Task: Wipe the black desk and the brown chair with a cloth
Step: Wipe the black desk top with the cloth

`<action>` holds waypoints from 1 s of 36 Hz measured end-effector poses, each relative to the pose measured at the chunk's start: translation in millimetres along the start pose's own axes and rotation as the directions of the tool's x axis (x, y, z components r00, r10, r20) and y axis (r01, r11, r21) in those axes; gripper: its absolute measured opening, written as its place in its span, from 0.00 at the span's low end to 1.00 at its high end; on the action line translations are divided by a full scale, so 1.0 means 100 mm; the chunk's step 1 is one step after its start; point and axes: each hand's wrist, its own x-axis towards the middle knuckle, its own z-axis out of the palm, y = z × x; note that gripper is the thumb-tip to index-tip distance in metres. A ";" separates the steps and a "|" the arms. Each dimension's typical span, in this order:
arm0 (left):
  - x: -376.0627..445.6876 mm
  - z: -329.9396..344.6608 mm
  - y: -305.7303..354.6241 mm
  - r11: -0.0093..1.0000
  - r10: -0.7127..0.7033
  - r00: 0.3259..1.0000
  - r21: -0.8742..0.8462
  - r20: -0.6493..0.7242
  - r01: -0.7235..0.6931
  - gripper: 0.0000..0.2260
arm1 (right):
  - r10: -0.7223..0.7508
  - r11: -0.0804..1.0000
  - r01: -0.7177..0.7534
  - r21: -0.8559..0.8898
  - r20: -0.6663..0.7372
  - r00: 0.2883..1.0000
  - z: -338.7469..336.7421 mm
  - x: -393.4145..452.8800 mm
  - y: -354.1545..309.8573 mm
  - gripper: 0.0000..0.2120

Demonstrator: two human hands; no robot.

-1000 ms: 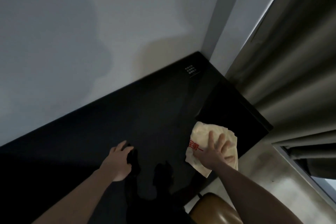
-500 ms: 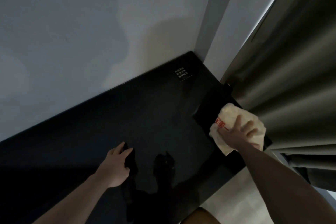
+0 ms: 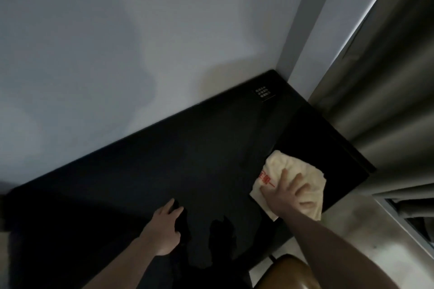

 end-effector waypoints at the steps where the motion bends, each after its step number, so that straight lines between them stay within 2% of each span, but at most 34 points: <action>1: -0.08 0.03 -0.10 1.000 0.003 1.000 0.000 -0.002 -0.003 0.33 | -0.018 1.000 0.018 -0.010 0.016 1.000 0.15 -0.16 -0.05 0.46; 4: -0.30 0.11 -0.45 1.000 0.019 1.000 0.009 0.003 -0.019 0.33 | -0.013 0.999 0.016 -0.031 0.075 0.997 0.66 -0.69 -0.24 0.47; 8: -0.55 0.23 -0.90 1.000 0.021 1.000 0.012 -0.011 -0.021 0.33 | -0.128 0.986 0.143 -0.082 0.161 0.979 1.15 -1.26 -0.38 0.47; 11: -0.68 0.33 -1.17 1.000 -0.010 1.000 0.009 0.002 0.010 0.33 | -0.190 0.974 0.210 -0.081 0.202 0.961 1.19 -1.43 -0.35 0.47; 17: -0.74 0.43 -1.51 0.993 -0.114 0.992 -0.029 0.048 0.115 0.32 | -0.186 0.976 0.209 -0.068 0.250 0.950 1.11 -1.33 -0.35 0.50; 23: -0.63 0.49 -1.64 0.977 -0.193 0.977 -0.078 0.086 0.200 0.35 | -0.171 0.973 0.195 -0.121 0.189 0.967 1.12 -1.12 -0.49 0.51; 28: -0.52 0.51 -1.61 0.978 -0.204 0.975 -0.025 0.087 0.206 0.37 | -0.178 0.971 0.202 -0.128 0.177 0.968 1.09 -0.94 -0.56 0.53; 36: -0.63 0.48 -1.75 0.988 -0.123 0.992 -0.086 0.034 0.125 0.33 | -0.173 0.975 0.188 -0.120 0.127 0.977 1.15 -1.07 -0.63 0.50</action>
